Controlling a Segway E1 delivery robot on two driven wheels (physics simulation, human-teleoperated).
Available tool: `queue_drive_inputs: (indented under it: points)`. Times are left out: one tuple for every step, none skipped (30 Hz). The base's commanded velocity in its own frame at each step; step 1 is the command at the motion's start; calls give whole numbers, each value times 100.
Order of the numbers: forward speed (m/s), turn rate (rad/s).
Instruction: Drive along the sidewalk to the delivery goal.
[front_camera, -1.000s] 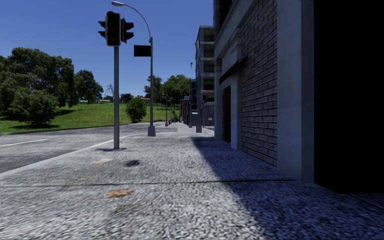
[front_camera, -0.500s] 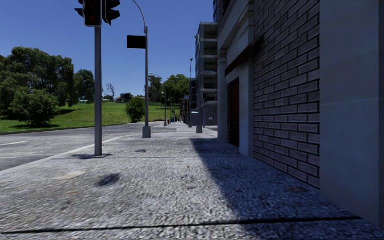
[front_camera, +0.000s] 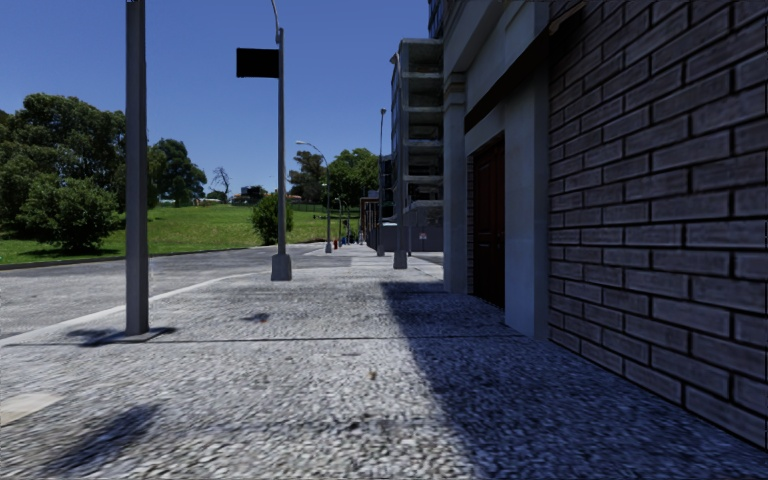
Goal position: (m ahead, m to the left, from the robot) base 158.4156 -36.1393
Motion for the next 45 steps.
queue_drive_inputs:
  points:
    - [200, 4]
    - [200, 4]
    - [200, 5]
    - [200, 6]
    - [200, 6]
    - [200, 6]
    - [200, 6]
    - [200, 6]
    - [200, 7]
    - [200, 8]
    - [200, 17]
    - [200, 21]
    - [200, 22]
    - [200, 14]
    - [200, 14]
    - [200, 6]
    - [200, 3]
    - [200, 0]
    - [200, 0]
    - [200, 0]
    - [200, 0]
    - [200, 0]
    - [200, 0]
    - [200, 0]
    - [200, 0]
    - [200, 0]
    - [200, 0]
    - [200, 0]
    - [200, 0]
    - [200, 0]
    - [200, 5]
    - [200, 11]
    - [200, 23]
    - [200, 29]
    - [200, 29]
    - [200, 30]
    - [200, 31]
    - [200, 31]
    - [200, 31]
    - [200, 25]
    - [200, 19]
    - [200, 15]
    - [200, 15]
    - [200, 2]
    - [200, 0]
